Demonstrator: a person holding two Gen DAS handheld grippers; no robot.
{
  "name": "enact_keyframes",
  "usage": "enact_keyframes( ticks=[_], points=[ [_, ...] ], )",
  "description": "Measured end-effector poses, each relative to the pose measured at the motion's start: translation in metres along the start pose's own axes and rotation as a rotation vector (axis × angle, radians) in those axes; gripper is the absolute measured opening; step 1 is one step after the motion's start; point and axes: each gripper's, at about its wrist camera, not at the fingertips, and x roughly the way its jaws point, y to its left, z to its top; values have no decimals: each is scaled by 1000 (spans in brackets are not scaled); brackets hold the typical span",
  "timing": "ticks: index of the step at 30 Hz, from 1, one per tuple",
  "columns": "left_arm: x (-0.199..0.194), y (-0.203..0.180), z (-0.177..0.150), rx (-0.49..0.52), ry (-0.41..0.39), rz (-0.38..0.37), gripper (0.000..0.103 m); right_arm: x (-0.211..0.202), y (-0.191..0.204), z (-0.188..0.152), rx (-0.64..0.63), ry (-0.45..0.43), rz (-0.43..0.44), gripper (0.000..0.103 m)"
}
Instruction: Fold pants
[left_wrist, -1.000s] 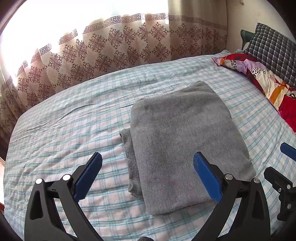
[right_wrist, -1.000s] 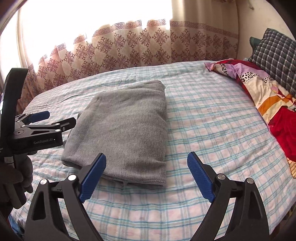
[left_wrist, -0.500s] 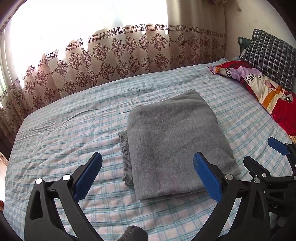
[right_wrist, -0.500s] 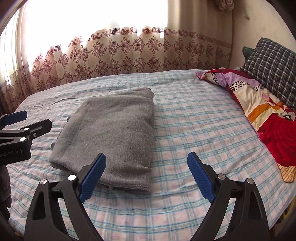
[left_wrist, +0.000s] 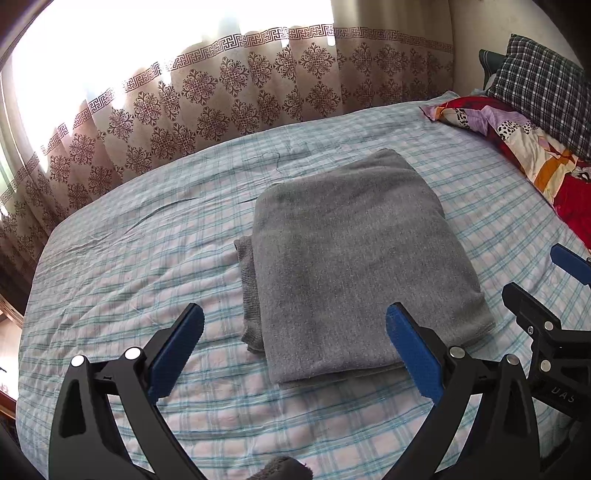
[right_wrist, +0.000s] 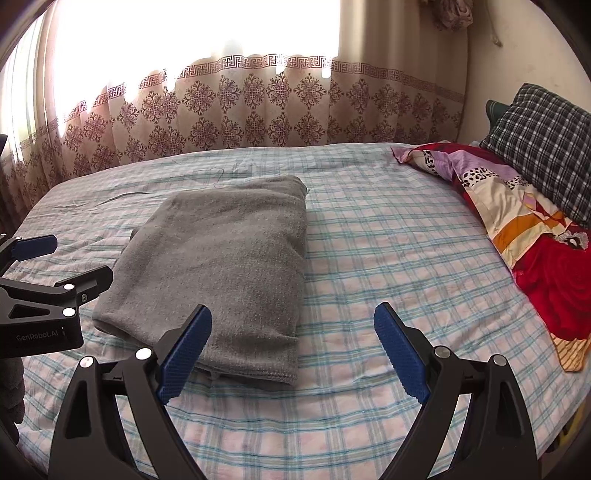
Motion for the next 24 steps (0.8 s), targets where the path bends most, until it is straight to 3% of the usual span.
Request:
enact_keyframes(
  ticks=[24],
  points=[
    [4, 2, -6, 18, 7, -5, 100, 1, 1, -1, -8, -5, -2, 89]
  ],
)
